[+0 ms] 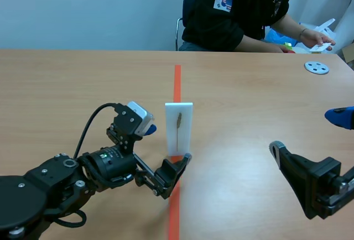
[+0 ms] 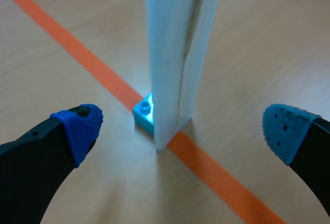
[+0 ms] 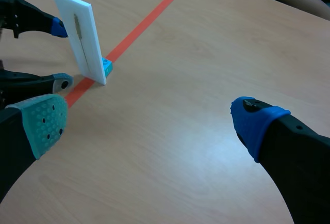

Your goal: Sort the leaf by its shape. The table is split by an orange tape line. A compound leaf with several leaflets goes to the left side, a simple leaf with one blade goes to the right side. Return to the home posture when a red brick is placed on the table.

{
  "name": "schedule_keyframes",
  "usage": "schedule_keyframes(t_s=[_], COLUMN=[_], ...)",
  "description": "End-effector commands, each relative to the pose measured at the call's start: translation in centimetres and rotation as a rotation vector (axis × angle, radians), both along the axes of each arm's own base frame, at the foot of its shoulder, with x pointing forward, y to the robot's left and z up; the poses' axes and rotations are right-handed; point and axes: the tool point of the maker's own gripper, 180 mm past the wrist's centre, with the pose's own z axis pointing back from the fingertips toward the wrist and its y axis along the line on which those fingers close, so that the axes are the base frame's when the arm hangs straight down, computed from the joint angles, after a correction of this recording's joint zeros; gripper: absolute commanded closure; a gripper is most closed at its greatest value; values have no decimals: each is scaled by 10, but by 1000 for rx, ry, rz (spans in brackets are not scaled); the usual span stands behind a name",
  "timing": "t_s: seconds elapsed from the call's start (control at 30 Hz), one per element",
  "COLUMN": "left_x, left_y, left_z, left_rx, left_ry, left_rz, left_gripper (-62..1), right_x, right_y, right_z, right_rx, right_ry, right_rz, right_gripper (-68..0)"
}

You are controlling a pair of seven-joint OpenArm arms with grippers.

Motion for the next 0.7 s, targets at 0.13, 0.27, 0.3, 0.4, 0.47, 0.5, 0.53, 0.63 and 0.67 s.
schedule_keyframes(t_s=[0.13,0.27,0.3,0.4,0.47,0.5,0.53,0.63,0.67], left_x=[18,21,22,23,23,23,23,23,23], left_y=[-18,-20,-20,-17,-16,-16,-16,-16,-16], left_z=[26,29,29,27,26,25,25,25,25], left_rx=[-58,-57,-56,-42,-40,-39,-39,-39,-39], left_ry=[-74,-85,-86,-86,-84,-81,-81,-81,-81], left_rz=[19,21,23,37,37,38,38,38,38], left_gripper=[-623,-623,-623,-585,-491,-450,-409,-294,-259], right_x=[4,4,4,4,4,4,4,4,4], right_y=[2,2,2,2,2,2,2,2,2], right_z=[9,9,9,9,9,9,9,9,9], right_rx=[7,7,7,7,7,7,7,7,7], right_ry=[-33,-33,-33,-33,-33,-33,-33,-33,-33], right_rz=[9,9,9,9,9,9,9,9,9], right_gripper=[-679,-679,-679,-679,-679,-679,-679,-679,-679])
